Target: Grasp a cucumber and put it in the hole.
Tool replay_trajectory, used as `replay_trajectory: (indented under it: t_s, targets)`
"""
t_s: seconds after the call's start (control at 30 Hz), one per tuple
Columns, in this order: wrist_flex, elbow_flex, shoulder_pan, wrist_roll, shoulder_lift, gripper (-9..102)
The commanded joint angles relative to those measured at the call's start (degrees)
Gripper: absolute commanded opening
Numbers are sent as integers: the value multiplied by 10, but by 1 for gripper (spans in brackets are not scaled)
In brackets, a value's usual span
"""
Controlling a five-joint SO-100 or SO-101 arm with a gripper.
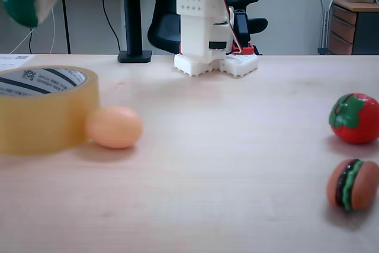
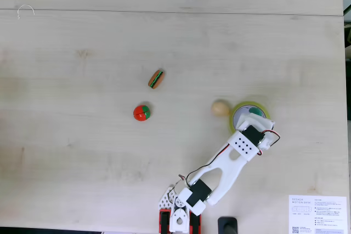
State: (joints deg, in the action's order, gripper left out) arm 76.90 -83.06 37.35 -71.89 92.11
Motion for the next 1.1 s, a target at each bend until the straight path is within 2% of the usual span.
replay_trajectory:
  t_s: [0.0,0.13,0.17,1.07]
  targets:
    - [-10,4,-10,-29,62,15]
    - [-11,4,-32,-53,64,31]
    - [-11,4,-36,-62,66,32]
    - [6,-23,-72,-66,122,25]
